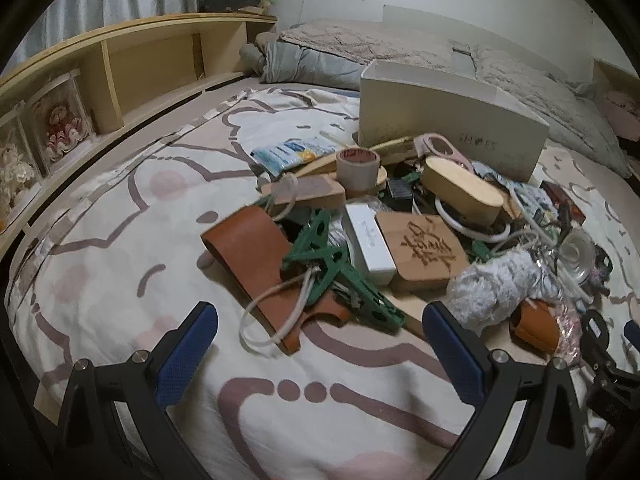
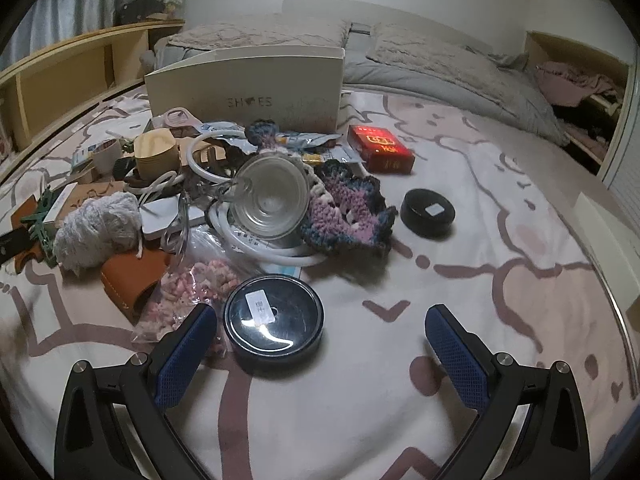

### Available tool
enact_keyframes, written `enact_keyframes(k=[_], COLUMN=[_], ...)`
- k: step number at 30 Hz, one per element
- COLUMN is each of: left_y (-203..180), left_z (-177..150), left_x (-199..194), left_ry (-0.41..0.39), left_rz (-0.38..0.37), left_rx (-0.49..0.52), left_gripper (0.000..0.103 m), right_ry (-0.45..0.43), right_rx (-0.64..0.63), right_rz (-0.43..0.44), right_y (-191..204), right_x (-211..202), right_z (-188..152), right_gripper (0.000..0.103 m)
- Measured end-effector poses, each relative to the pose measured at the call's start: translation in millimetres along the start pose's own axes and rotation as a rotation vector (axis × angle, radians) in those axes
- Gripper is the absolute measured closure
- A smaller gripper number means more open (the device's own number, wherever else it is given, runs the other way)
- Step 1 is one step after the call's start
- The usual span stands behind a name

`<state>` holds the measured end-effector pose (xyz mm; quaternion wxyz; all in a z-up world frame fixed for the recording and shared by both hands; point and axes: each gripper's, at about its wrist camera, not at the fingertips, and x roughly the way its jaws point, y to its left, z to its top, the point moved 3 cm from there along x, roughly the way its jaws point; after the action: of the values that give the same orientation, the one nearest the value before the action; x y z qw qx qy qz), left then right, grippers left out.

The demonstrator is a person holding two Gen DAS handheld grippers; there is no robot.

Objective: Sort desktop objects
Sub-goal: 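Move both tools toward the pile of objects on the bed, then lower the left gripper onto a green clothespin and close it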

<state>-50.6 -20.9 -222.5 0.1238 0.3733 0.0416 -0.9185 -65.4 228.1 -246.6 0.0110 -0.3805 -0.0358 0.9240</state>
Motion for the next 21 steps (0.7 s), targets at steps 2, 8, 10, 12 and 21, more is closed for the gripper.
enact_keyframes(k=[2, 8, 10, 12, 21], left_y=[-2, 1, 2, 3, 1], left_z=[-6, -13, -15, -18, -25], left_x=[2, 8, 11, 15, 19], left_ry=[0.009, 0.013, 0.025, 0.056, 0.077], left_rz=[0.009, 0.038, 0.046, 0.056, 0.069], left_rx=[0.003, -0.026, -0.029, -0.022, -0.02], left_gripper=[0.0, 0.0, 0.0, 0.0, 0.0], right_ry=[0.005, 0.011, 0.01, 0.01, 0.021], right_rx=[0.012, 0.053, 0.059, 0.073, 0.096], right_rz=[0.006, 0.027, 0.022, 0.013, 0.024], right_y=[-1, -4, -3, -3, -6], right_x=[2, 5, 5, 5, 9], right_z=[-3, -8, -8, -9, -10], right_gripper=[0.0, 0.0, 0.0, 0.0, 0.0])
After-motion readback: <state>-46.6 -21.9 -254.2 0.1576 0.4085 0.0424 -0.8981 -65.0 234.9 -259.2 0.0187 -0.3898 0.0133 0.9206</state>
